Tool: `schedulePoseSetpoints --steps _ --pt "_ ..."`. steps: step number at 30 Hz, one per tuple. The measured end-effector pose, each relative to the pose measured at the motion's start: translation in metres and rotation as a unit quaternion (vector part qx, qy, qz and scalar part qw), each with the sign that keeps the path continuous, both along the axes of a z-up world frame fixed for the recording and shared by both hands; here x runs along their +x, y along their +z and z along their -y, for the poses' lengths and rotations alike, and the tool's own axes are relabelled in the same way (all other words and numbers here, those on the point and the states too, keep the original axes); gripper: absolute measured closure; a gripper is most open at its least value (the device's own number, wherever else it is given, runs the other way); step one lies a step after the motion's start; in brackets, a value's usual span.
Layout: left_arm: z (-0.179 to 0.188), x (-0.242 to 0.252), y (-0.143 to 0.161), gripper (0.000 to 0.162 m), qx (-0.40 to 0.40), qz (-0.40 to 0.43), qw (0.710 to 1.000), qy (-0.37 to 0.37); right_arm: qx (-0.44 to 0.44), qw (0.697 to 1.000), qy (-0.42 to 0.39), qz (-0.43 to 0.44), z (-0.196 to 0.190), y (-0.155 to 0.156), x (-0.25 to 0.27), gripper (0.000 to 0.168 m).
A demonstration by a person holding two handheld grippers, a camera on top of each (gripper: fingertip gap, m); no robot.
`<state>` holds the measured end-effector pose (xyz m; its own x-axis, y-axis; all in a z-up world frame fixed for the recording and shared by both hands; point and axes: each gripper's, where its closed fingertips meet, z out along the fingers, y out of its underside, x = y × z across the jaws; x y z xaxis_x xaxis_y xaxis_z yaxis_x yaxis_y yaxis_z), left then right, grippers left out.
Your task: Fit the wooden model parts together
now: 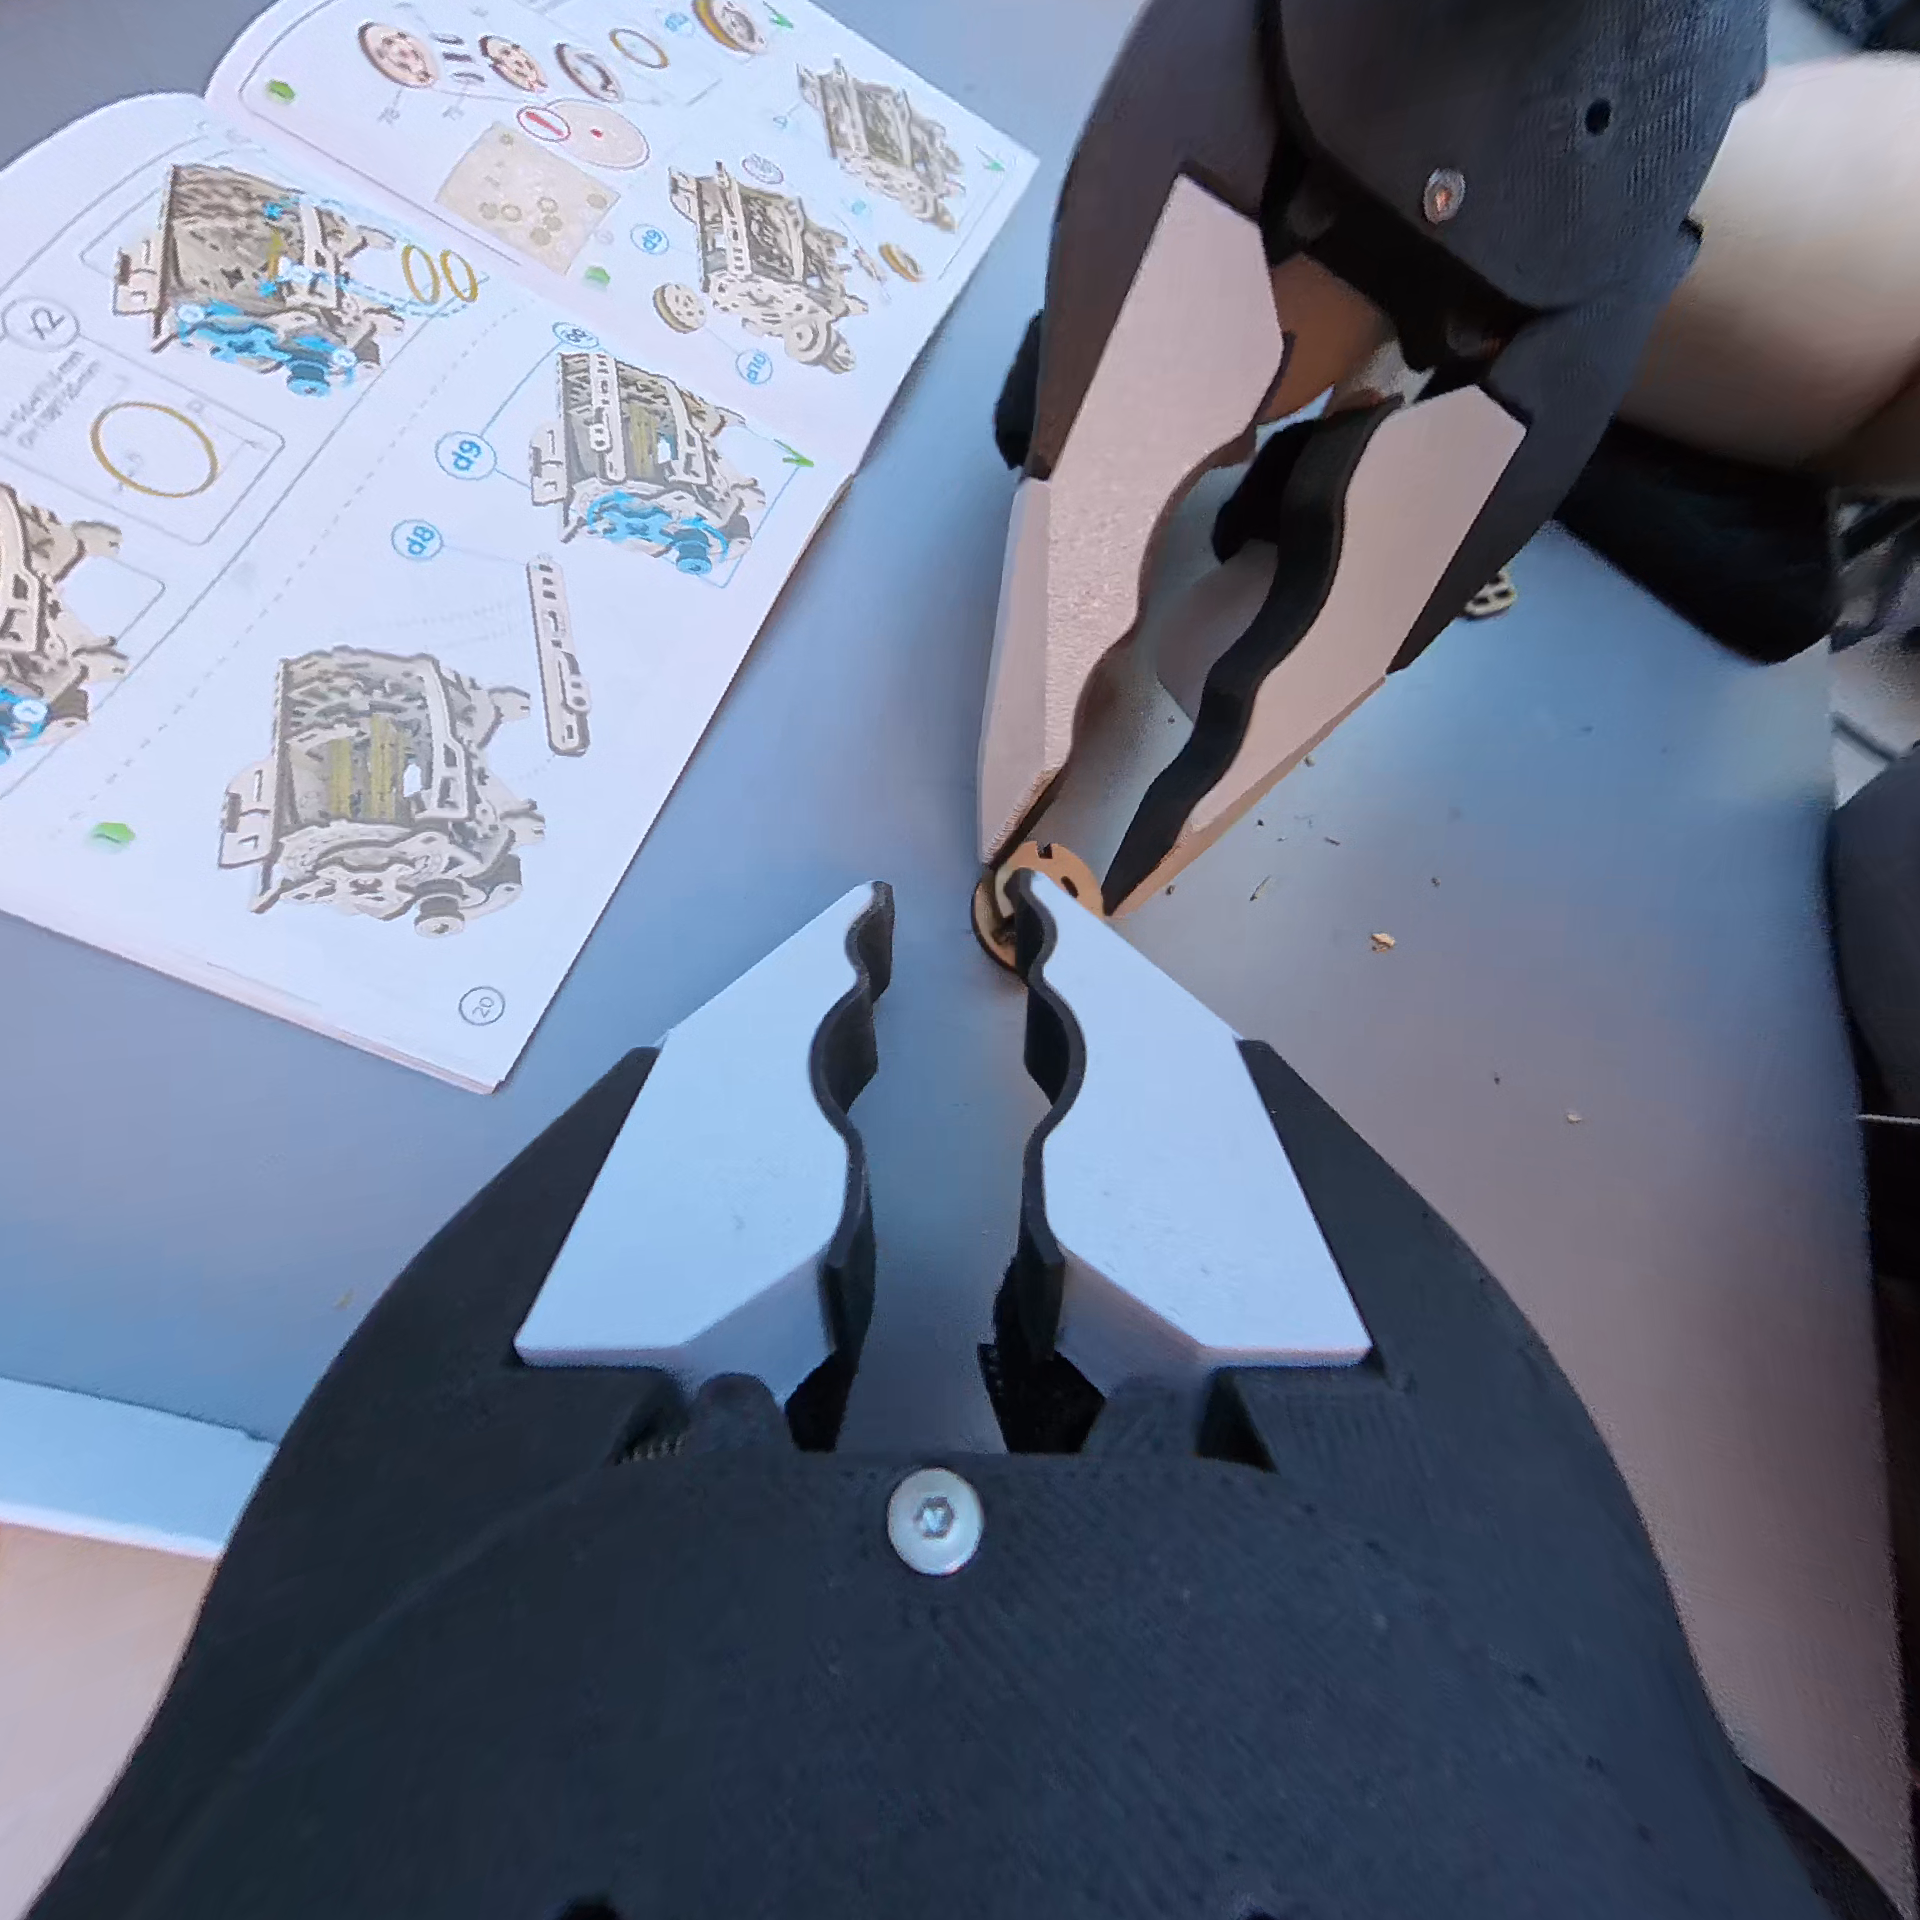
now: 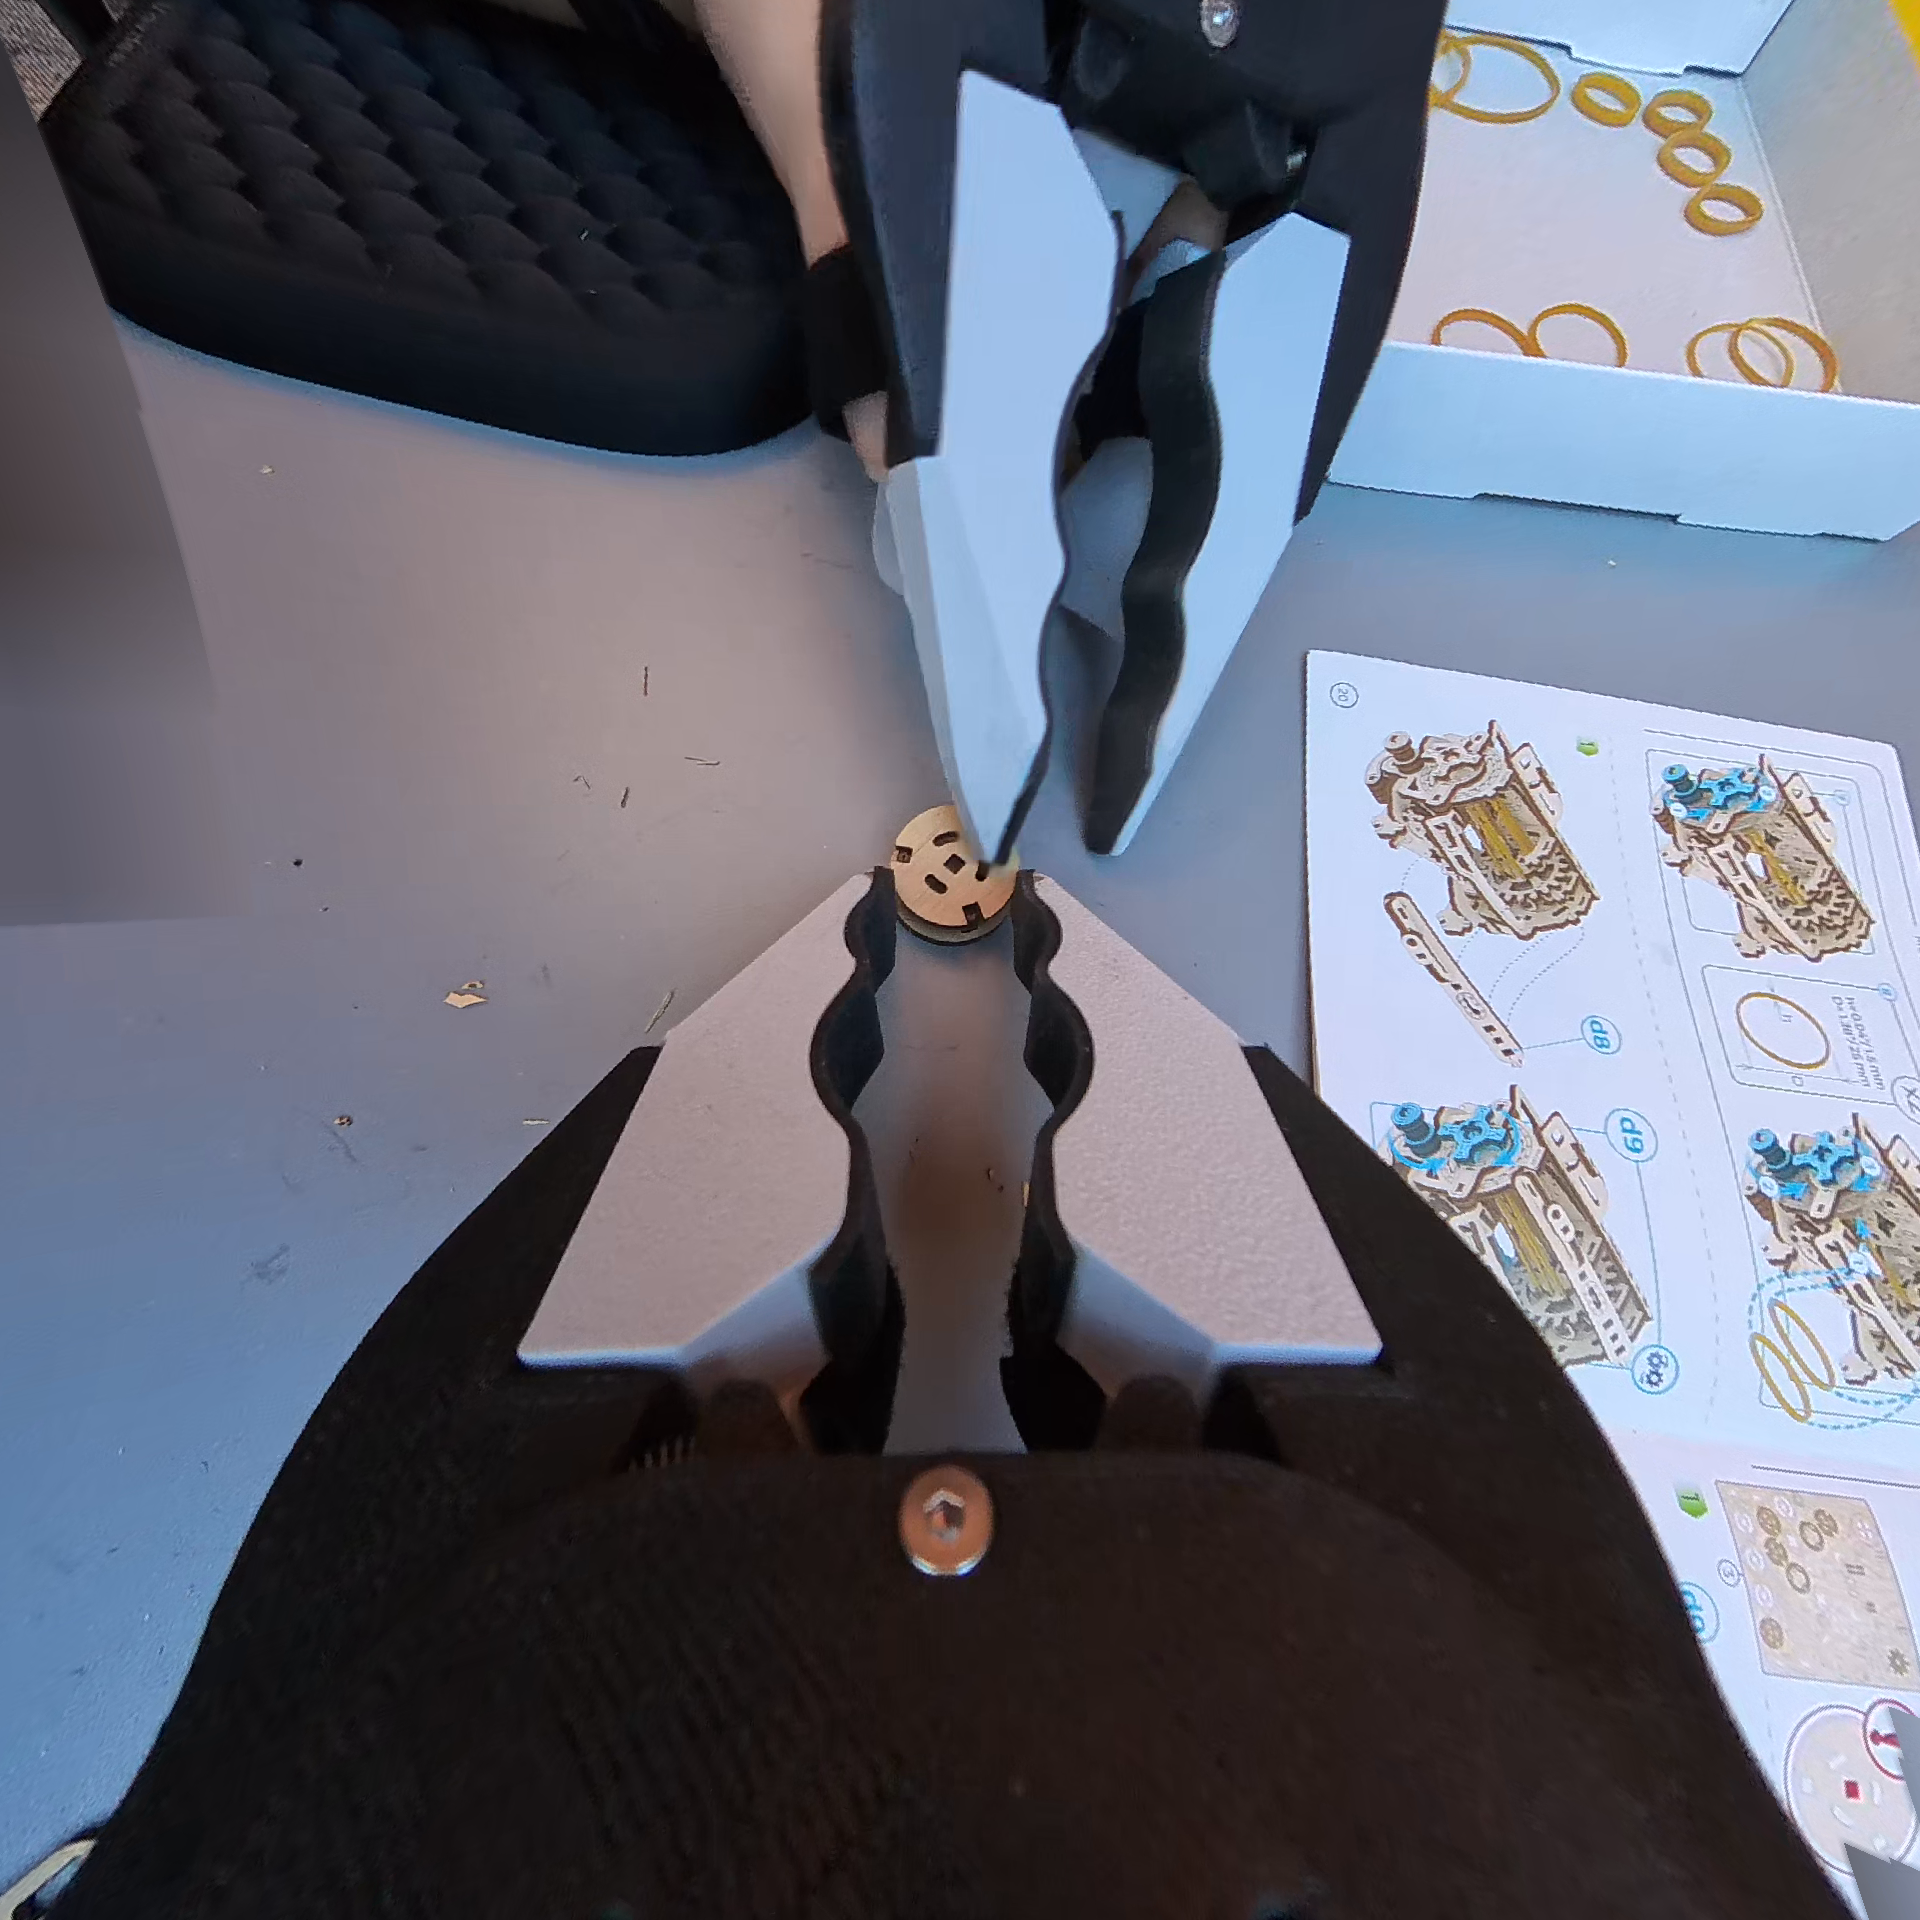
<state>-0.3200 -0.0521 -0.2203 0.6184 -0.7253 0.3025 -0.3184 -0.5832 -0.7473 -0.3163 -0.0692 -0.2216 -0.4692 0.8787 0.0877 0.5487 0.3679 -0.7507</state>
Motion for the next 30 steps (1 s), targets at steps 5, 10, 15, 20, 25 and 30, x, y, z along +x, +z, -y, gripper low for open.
schedulePoseSetpoints --steps 5,10,15,20,25,30 --pt "0.003 0.002 -0.001 0.145 -0.007 -0.003 1.0 -0.005 -0.001 1.0 0.001 0.003 0.0 0.0 0.0 0.145" --pt "0.007 0.006 0.0 0.156 0.023 -0.026 0.999 -0.018 0.001 1.0 0.001 0.004 0.0 0.0 0.0 0.145" --pt "0.0 0.0 -0.001 0.139 0.022 -0.019 1.0 0.004 -0.001 1.0 0.0 0.002 0.0 0.0 0.0 0.145" --pt "0.006 0.008 -0.001 0.136 0.034 -0.023 0.999 -0.026 -0.017 1.0 -0.008 0.001 -0.001 0.0 -0.001 0.146" --pt "0.009 0.009 -0.001 0.139 0.026 -0.015 0.999 -0.036 -0.053 0.999 0.0 0.001 -0.001 0.001 0.002 0.147" --pt "0.014 0.01 0.003 0.138 0.0 0.018 0.998 -0.052 -0.1 0.995 -0.012 -0.026 -0.009 0.017 0.002 0.155"
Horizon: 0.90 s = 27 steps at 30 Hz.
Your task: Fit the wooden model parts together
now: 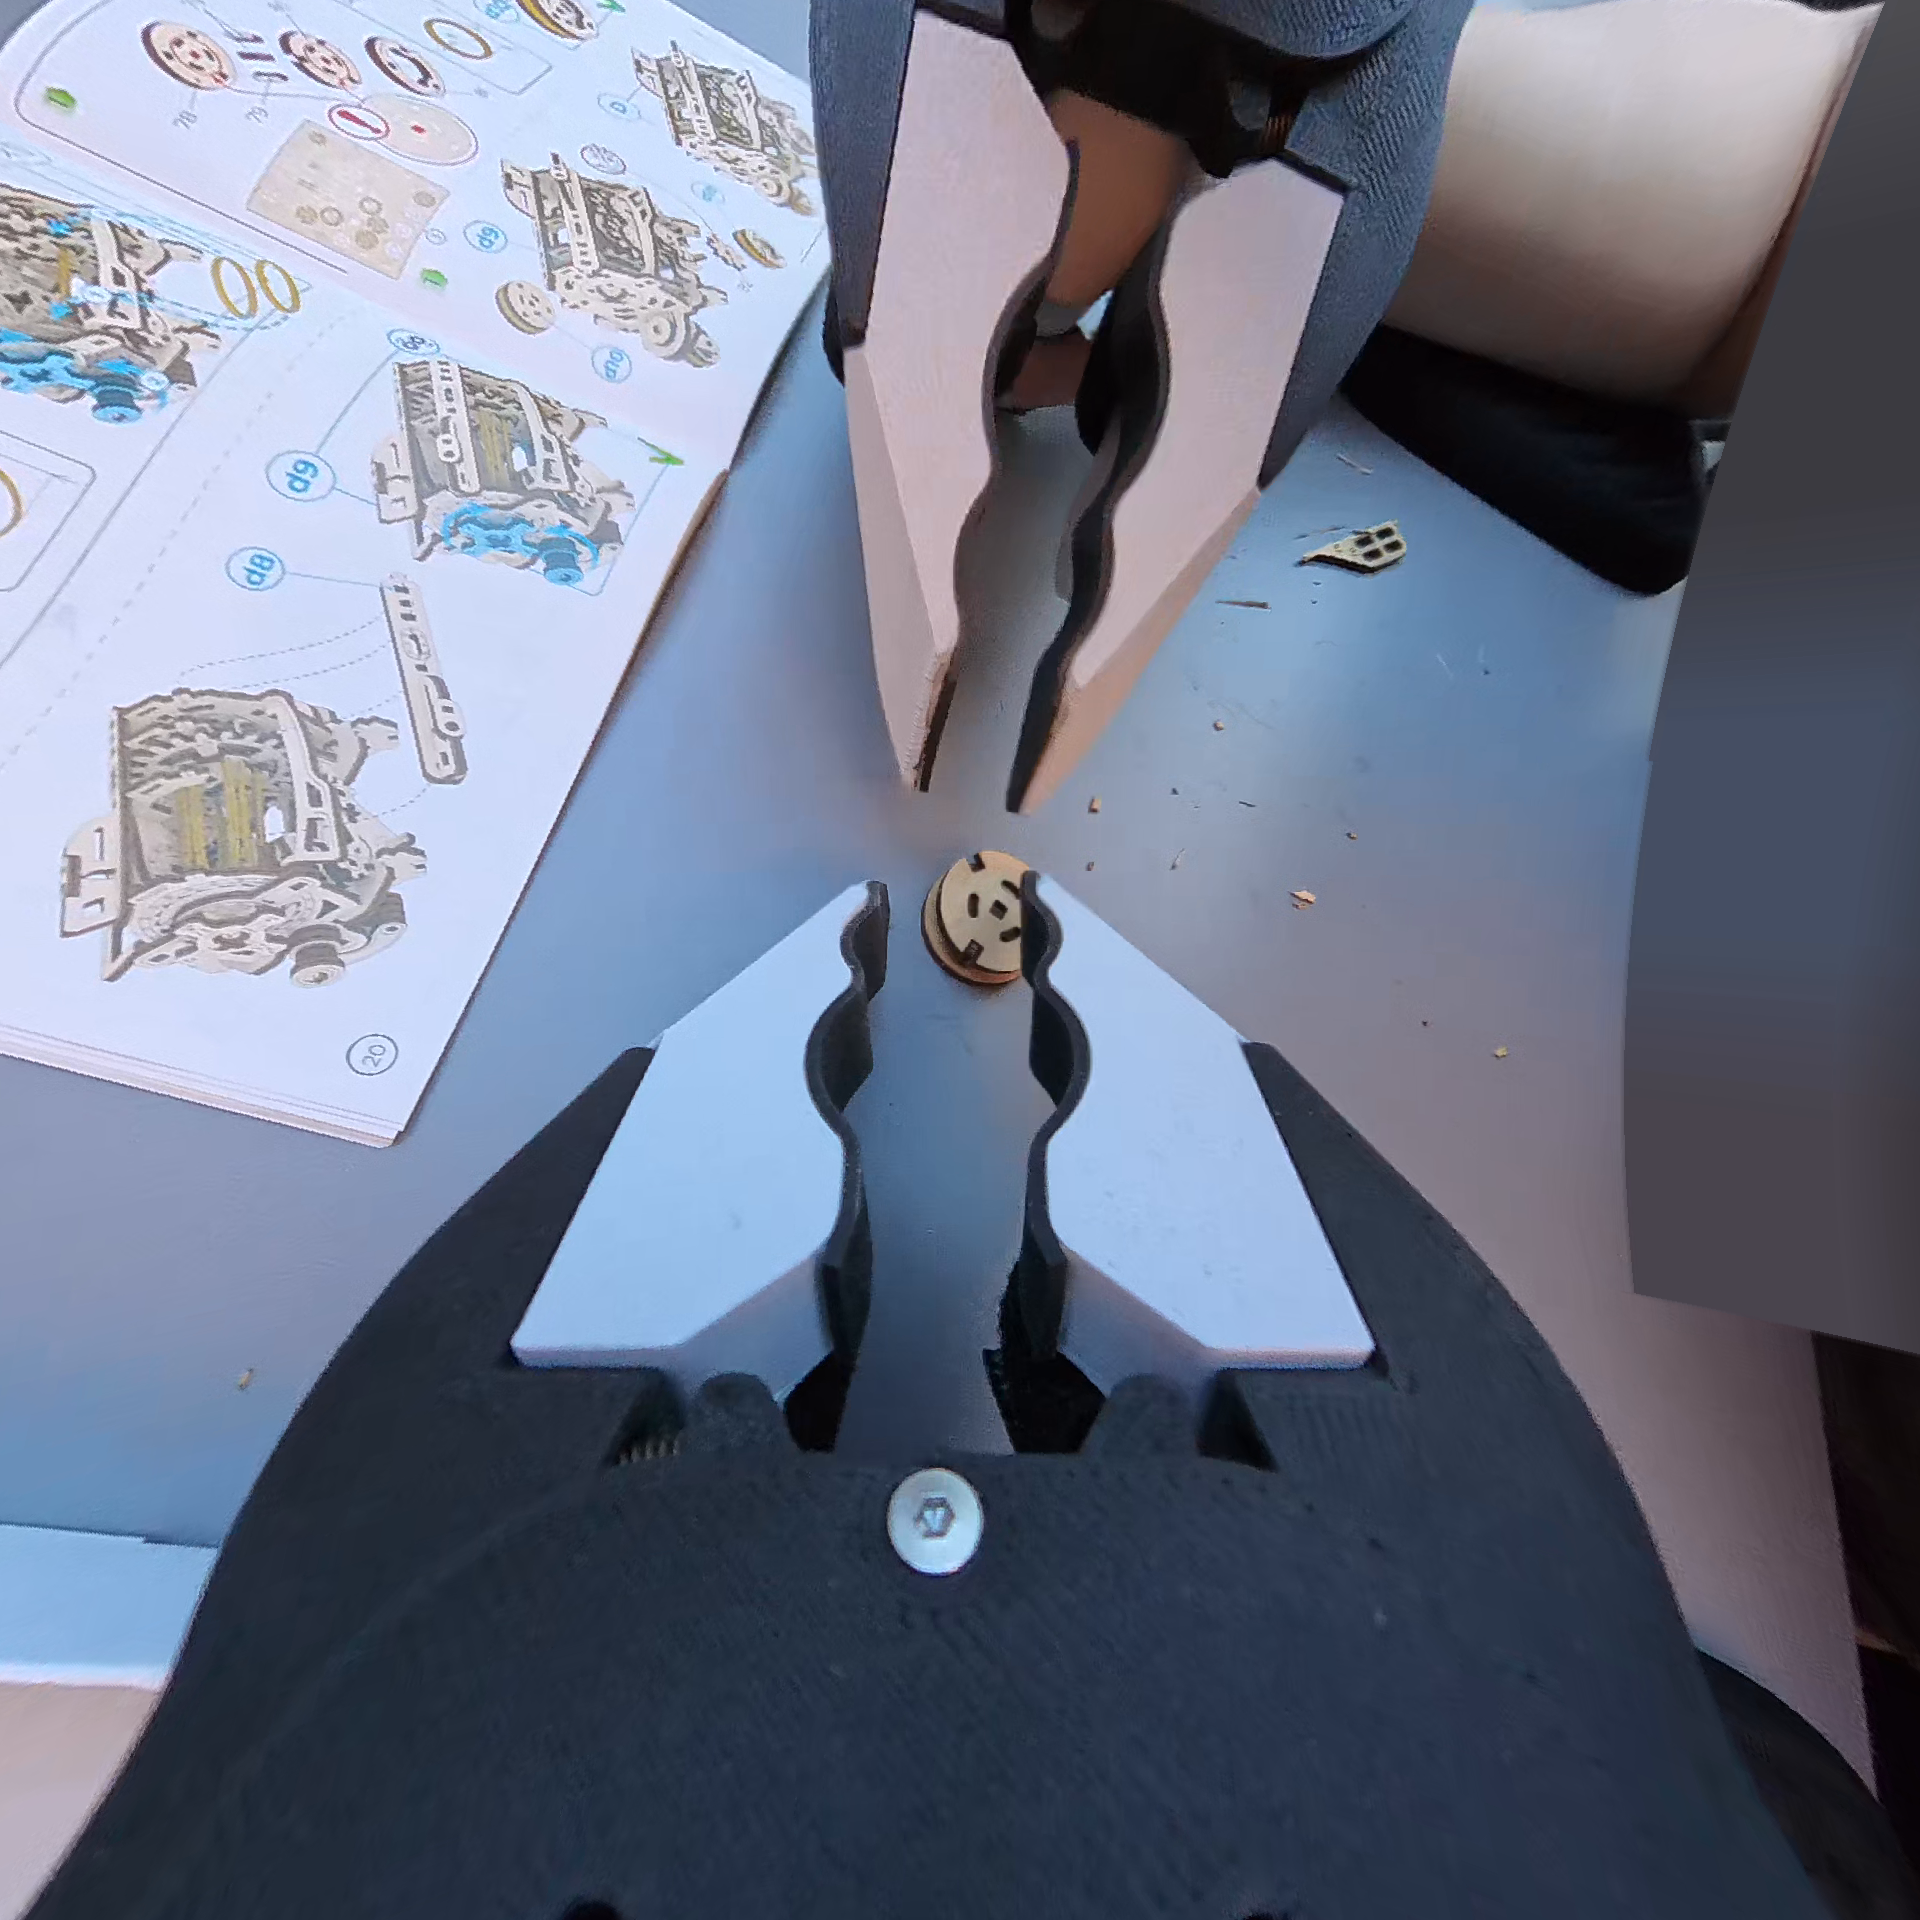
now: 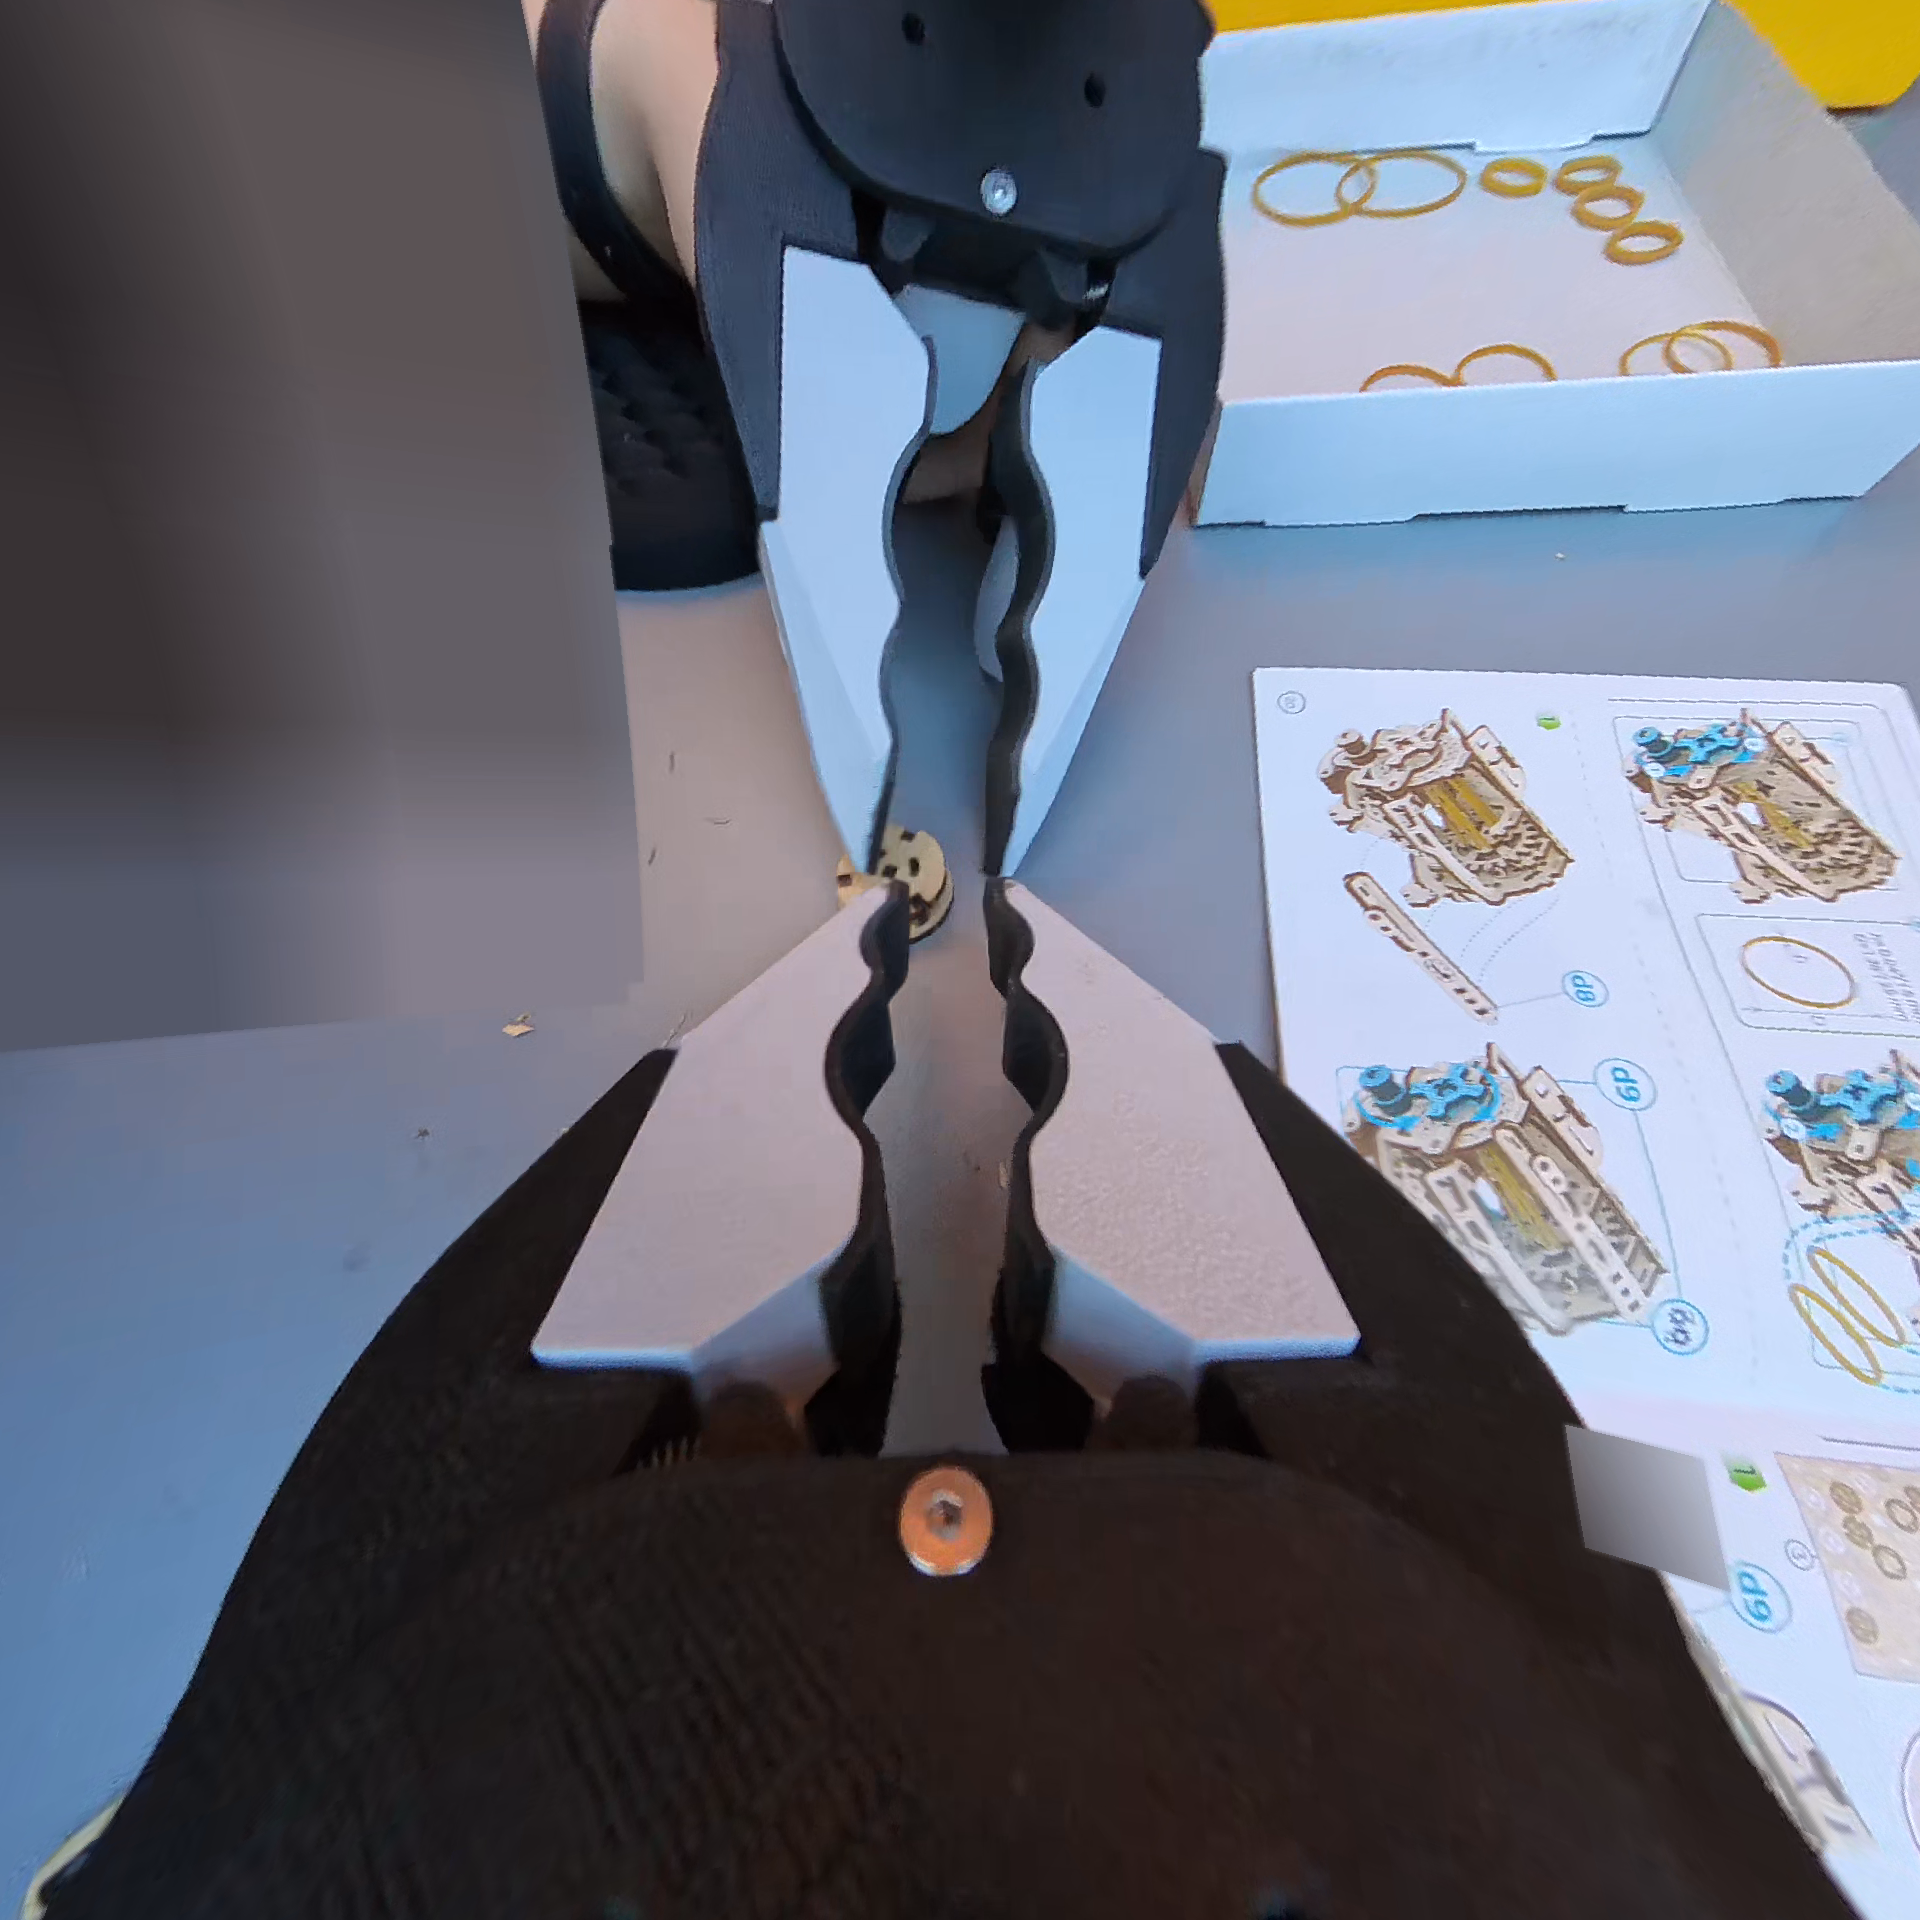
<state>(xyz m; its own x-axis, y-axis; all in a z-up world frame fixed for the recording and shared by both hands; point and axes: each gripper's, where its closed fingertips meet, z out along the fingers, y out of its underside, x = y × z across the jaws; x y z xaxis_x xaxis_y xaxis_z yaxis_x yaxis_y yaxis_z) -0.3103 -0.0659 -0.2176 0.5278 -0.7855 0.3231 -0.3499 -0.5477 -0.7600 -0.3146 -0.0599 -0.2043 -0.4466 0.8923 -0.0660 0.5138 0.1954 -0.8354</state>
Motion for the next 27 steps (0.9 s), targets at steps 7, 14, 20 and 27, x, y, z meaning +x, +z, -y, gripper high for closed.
schedulePoseSetpoints --steps 7,14,20,27 --pt "0.007 0.0 0.001 0.119 -0.009 -0.005 1.0 -0.017 0.05 0.999 -0.007 0.004 -0.001 -0.008 -0.013 0.163" --pt "0.005 -0.004 -0.006 0.125 0.048 -0.079 0.996 -0.008 0.091 0.995 0.012 0.043 0.006 -0.022 -0.002 0.168" --pt "0.006 -0.011 -0.003 0.123 0.021 -0.049 0.999 -0.002 0.087 0.995 0.019 0.048 0.013 -0.022 0.002 0.168" --pt "0.007 -0.009 -0.004 0.116 0.018 -0.08 0.997 0.008 0.03 0.996 0.05 0.062 0.036 -0.021 0.004 0.167"
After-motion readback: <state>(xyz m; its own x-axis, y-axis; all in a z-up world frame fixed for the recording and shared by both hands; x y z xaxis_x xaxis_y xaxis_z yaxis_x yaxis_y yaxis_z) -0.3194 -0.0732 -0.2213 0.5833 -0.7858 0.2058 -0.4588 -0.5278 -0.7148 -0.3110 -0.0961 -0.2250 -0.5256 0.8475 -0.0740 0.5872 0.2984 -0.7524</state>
